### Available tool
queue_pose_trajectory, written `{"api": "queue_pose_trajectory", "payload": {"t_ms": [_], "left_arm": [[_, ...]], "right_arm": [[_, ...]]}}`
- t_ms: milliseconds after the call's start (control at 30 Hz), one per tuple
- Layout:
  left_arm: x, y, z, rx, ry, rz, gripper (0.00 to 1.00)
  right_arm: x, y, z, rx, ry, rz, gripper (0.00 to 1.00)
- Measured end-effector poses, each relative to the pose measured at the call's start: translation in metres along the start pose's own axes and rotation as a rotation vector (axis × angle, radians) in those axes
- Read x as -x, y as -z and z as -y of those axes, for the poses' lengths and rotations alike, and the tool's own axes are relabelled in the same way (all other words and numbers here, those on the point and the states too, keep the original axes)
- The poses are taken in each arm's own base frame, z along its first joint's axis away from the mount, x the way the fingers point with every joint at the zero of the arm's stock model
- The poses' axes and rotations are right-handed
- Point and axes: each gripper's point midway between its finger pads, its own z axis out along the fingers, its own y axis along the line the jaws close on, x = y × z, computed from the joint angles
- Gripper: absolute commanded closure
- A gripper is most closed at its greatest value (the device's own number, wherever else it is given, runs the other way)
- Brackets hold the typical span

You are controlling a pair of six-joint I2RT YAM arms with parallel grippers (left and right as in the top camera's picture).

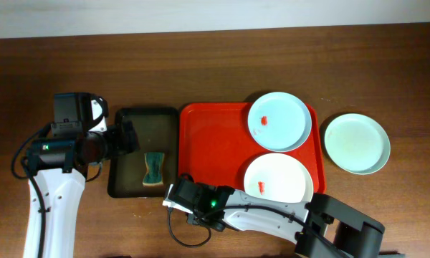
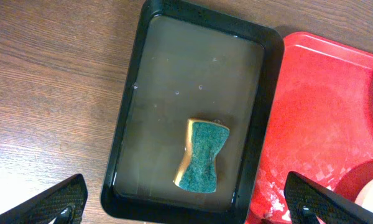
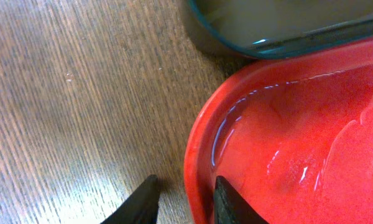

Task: Clean dirty plates on tray and stack at the side
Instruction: 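Move right gripper to the lower white plate's left rim, then reposition right gripper to the lower plate's right rim and grasp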

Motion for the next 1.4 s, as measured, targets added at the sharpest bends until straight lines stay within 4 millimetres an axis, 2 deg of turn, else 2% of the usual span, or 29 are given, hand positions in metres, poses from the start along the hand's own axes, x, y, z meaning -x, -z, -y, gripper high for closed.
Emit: {"api": "queue_pose_trajectory", "payload": {"t_ms": [200, 267, 900, 933, 967, 1000, 1033, 1067, 1133, 1167, 1200, 1267, 1300, 1333, 1400], "left_arm": [[0.000, 0.000, 0.000, 0.000, 0.000, 0.000, 0.01], [0.000, 0.000, 0.000, 0.000, 0.000, 0.000, 0.01], [0.000, 0.000, 0.000, 0.000, 0.000, 0.000, 0.01], [0.000, 0.000, 0.000, 0.000, 0.000, 0.000, 0.01], [0.000, 0.000, 0.000, 0.000, 0.000, 0.000, 0.01], [0.000, 0.000, 0.000, 0.000, 0.000, 0.000, 0.01], [0.000, 0.000, 0.000, 0.000, 0.000, 0.000, 0.01], [0.000, 0.000, 0.000, 0.000, 0.000, 0.000, 0.01], [0.000, 0.000, 0.000, 0.000, 0.000, 0.000, 0.01], [0.000, 0.000, 0.000, 0.000, 0.000, 0.000, 0.01], [0.000, 0.000, 0.000, 0.000, 0.000, 0.000, 0.01], [0.000, 0.000, 0.000, 0.000, 0.000, 0.000, 0.01], [0.000, 0.000, 0.000, 0.000, 0.000, 0.000, 0.01], [0.000, 0.000, 0.000, 0.000, 0.000, 0.000, 0.01], [0.000, 0.000, 0.000, 0.000, 0.000, -0.001, 0.01]], "right_arm": [[0.000, 0.000, 0.001, -0.007, -0.001, 0.002, 0.83], [0.001, 0.000, 0.001, -0.003, -0.002, 0.003, 0.84], [0.001, 0.000, 0.000, 0.004, 0.000, 0.004, 0.83], [0.001, 0.000, 0.000, 0.004, 0.000, 0.005, 0.80], [0.001, 0.000, 0.000, 0.005, -0.002, 0.005, 0.71], [0.001, 0.000, -0.001, 0.010, 0.000, 0.006, 0.68], [0.001, 0.000, -0.002, 0.015, 0.002, 0.007, 0.54], [0.002, 0.000, -0.004, 0.023, -0.001, 0.008, 0.45], [0.002, 0.003, -0.004, 0.026, -0.003, 0.009, 0.44], [0.004, 0.007, -0.003, 0.025, -0.001, 0.014, 0.12], [0.008, 0.014, -0.002, 0.022, -0.002, 0.028, 0.01], [0.020, 0.036, 0.004, 0.009, -0.025, 0.072, 0.02], [0.029, 0.053, 0.011, -0.009, -0.071, 0.109, 0.01], [0.030, 0.067, 0.018, -0.018, -0.128, 0.122, 0.01], [0.018, 0.101, 0.049, -0.050, -0.339, 0.131, 0.02]]}}
